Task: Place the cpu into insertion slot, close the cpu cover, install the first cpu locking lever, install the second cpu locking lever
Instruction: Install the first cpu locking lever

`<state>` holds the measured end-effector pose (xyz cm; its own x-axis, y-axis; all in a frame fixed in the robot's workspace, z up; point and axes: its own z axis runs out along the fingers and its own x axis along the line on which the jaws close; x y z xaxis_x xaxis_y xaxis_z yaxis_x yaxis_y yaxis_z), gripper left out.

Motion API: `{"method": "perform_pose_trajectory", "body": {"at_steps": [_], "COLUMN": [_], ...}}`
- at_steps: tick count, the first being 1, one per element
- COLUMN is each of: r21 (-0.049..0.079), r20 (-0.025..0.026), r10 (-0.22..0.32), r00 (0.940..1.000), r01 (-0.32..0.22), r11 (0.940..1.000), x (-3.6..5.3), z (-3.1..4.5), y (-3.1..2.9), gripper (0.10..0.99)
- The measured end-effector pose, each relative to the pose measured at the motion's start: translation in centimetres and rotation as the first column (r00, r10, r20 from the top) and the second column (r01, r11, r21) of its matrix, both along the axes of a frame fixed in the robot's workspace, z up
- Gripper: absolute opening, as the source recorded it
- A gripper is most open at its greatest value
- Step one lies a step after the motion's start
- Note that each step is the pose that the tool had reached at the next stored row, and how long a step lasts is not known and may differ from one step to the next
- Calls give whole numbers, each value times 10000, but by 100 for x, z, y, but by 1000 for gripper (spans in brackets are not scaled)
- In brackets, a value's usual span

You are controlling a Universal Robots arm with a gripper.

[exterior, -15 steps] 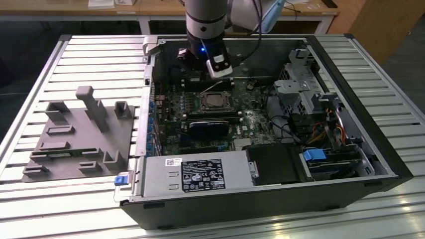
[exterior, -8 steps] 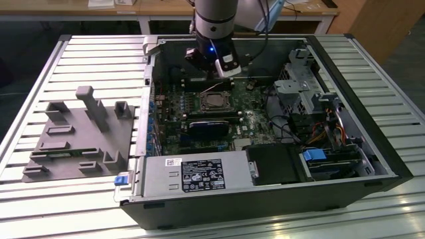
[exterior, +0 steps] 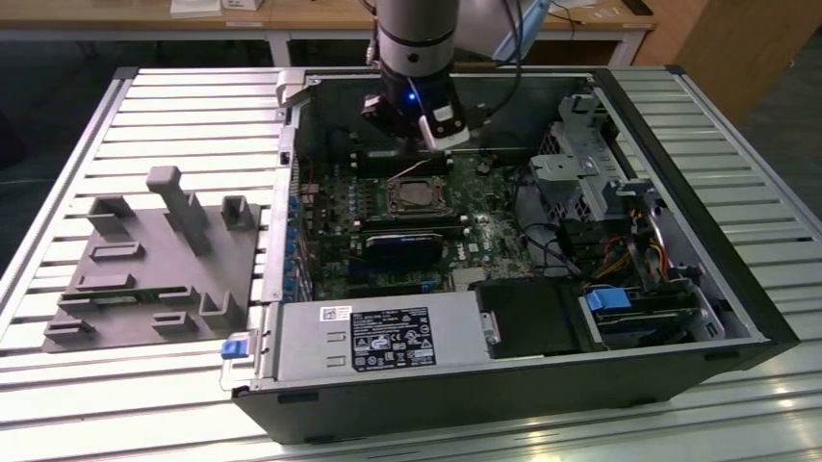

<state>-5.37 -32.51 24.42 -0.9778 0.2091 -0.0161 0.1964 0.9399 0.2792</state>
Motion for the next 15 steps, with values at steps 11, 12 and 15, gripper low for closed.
{"method": "perform_pose_trajectory", "body": {"at_steps": [11, 12, 15], "r21": [-237, -282, -397], "r20": [472, 473, 481], "r10": [10, 11, 17], "r00": [9989, 9989, 9988], "r01": [1, 2, 2], "r11": [9997, 9996, 9992], "x": [-26, -28, -30], "z": [-75, -84, -104], "y": [2, 3, 7], "gripper": [102, 102, 102]}}
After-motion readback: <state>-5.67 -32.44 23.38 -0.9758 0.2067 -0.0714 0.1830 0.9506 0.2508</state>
